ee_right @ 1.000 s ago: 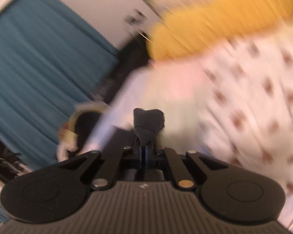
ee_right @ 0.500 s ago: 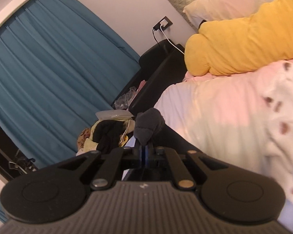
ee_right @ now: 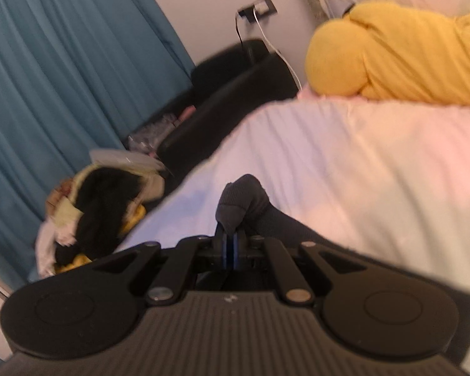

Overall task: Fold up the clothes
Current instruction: 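Lay the folded pants flat and open both grippers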

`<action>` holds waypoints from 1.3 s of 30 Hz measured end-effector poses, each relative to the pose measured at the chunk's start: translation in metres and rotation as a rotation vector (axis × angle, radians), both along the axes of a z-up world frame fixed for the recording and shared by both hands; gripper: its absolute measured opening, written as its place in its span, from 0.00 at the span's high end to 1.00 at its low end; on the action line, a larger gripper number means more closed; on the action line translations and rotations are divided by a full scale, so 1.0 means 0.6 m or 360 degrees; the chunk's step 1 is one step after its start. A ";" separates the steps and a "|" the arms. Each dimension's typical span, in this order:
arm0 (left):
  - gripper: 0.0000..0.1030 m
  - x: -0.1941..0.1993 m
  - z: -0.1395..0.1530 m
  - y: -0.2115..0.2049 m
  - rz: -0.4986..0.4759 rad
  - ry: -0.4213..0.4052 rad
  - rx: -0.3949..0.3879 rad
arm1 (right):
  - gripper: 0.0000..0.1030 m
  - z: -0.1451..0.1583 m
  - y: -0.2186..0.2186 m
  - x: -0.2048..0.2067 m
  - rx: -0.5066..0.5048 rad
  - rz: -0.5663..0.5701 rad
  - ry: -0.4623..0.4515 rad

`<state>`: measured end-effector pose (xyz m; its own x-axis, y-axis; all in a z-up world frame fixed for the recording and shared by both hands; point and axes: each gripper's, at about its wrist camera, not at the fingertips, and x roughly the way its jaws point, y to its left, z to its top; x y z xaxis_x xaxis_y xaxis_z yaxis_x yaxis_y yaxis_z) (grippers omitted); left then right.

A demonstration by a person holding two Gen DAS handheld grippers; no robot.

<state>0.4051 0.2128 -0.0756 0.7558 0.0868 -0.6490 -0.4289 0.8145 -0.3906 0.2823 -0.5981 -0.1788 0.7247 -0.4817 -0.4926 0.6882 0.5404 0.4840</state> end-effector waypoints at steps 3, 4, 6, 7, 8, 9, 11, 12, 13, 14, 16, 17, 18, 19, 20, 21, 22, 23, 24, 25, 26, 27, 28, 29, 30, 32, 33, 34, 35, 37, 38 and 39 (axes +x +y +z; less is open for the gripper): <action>0.92 0.029 -0.025 -0.016 -0.0040 0.0039 0.0088 | 0.90 -0.021 0.012 0.021 -0.0089 0.0053 0.0057; 0.91 0.031 -0.027 -0.022 -0.0070 0.0035 0.0132 | 0.83 -0.020 0.021 0.018 -0.0145 0.0080 0.0046; 0.81 0.027 -0.027 -0.035 -0.0147 0.0008 0.0242 | 0.49 -0.013 0.040 0.002 -0.0196 0.0147 -0.0006; 0.65 0.020 -0.025 -0.042 -0.0193 -0.0027 0.0280 | 0.33 -0.008 0.049 -0.008 -0.0207 0.0166 -0.0034; 0.49 0.007 -0.020 -0.047 -0.0229 -0.0074 0.0295 | 0.32 0.000 0.062 -0.019 -0.0238 0.0167 -0.0036; 0.41 -0.010 -0.014 -0.052 -0.0250 -0.0120 0.0301 | 0.32 0.010 0.078 -0.031 -0.0285 0.0156 -0.0018; 0.17 -0.055 -0.001 -0.065 -0.0276 -0.0199 0.0310 | 0.32 0.030 0.111 -0.063 -0.0340 0.0145 -0.0028; 0.16 -0.083 0.006 -0.074 -0.0292 -0.0244 0.0316 | 0.32 0.038 0.126 -0.081 -0.0333 0.0149 -0.0068; 0.15 -0.112 0.011 -0.084 -0.0317 -0.0284 0.0322 | 0.32 0.044 0.142 -0.099 -0.0316 0.0159 -0.0099; 0.14 -0.142 0.014 -0.095 -0.0348 -0.0320 0.0326 | 0.32 0.050 0.159 -0.117 -0.0295 0.0174 -0.0121; 0.11 -0.205 0.017 -0.127 -0.0396 -0.0343 0.0443 | 0.32 0.060 0.196 -0.150 -0.0265 0.0216 -0.0143; 0.10 -0.235 0.016 -0.145 -0.0422 -0.0353 0.0531 | 0.32 0.065 0.215 -0.165 -0.0261 0.0244 -0.0148; 0.10 -0.259 0.015 -0.165 -0.0465 -0.0360 0.0578 | 0.32 0.069 0.235 -0.180 -0.0266 0.0277 -0.0150; 0.10 -0.281 0.014 -0.186 -0.0517 -0.0358 0.0604 | 0.32 0.074 0.255 -0.192 -0.0287 0.0310 -0.0124; 0.10 -0.303 0.013 -0.208 -0.0568 -0.0357 0.0629 | 0.32 0.077 0.272 -0.203 -0.0326 0.0355 -0.0090; 0.10 -0.323 0.016 -0.225 -0.0605 -0.0366 0.0637 | 0.32 0.081 0.286 -0.215 -0.0367 0.0407 -0.0068; 0.10 -0.342 0.021 -0.240 -0.0630 -0.0382 0.0631 | 0.32 0.084 0.301 -0.226 -0.0408 0.0460 -0.0047; 0.10 -0.361 0.027 -0.255 -0.0656 -0.0398 0.0626 | 0.32 0.090 0.310 -0.238 -0.0452 0.0510 -0.0023; 0.10 -0.380 0.032 -0.269 -0.0682 -0.0414 0.0620 | 0.32 0.097 0.316 -0.250 -0.0498 0.0557 0.0001; 0.08 -0.400 0.031 -0.275 -0.0689 -0.0433 0.0569 | 0.31 0.102 0.320 -0.263 -0.0517 0.0588 0.0007; 0.07 -0.419 0.026 -0.276 -0.0684 -0.0455 0.0486 | 0.31 0.105 0.321 -0.276 -0.0515 0.0608 -0.0001; 0.07 -0.439 0.021 -0.277 -0.0678 -0.0476 0.0402 | 0.30 0.107 0.319 -0.289 -0.0473 0.0618 -0.0016; 0.07 -0.453 0.013 -0.277 -0.0672 -0.0476 0.0344 | 0.30 0.105 0.314 -0.301 -0.0390 0.0617 -0.0040; 0.07 -0.463 0.004 -0.278 -0.0667 -0.0462 0.0303 | 0.30 0.102 0.308 -0.311 -0.0303 0.0609 -0.0062; 0.07 -0.471 -0.003 -0.280 -0.0673 -0.0441 0.0293 | 0.29 0.098 0.301 -0.318 -0.0226 0.0577 -0.0047; 0.07 -0.480 -0.007 -0.288 -0.0696 -0.0405 0.0323 | 0.28 0.083 0.287 -0.326 -0.0061 0.0488 0.0014; 0.07 -0.485 -0.004 -0.289 -0.0695 -0.0423 0.0332 | 0.28 0.072 0.275 -0.330 0.0050 0.0452 0.0016; 0.07 -0.492 0.000 -0.289 -0.0690 -0.0451 0.0334 | 0.28 0.062 0.265 -0.338 0.0165 0.0409 -0.0010; 0.07 -0.497 0.005 -0.286 -0.0684 -0.0478 0.0321 | 0.25 0.051 0.255 -0.347 0.0291 0.0366 -0.0075; 0.07 -0.503 0.008 -0.278 -0.0676 -0.0513 0.0266 | 0.18 0.026 0.233 -0.364 0.0557 0.0287 -0.0238; 0.07 -0.504 0.007 -0.276 -0.0671 -0.0520 0.0245 | 0.18 0.013 0.225 -0.371 0.0657 0.0243 -0.0308; 0.07 -0.504 0.004 -0.274 -0.0665 -0.0519 0.0236 | 0.18 0.003 0.219 -0.376 0.0726 0.0194 -0.0360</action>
<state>0.1026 0.0484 -0.0731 0.9054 -0.1911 -0.3791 0.0669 0.9460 -0.3172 0.0570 -0.4665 -0.1769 0.8747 -0.1599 -0.4575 0.4845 0.3096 0.8182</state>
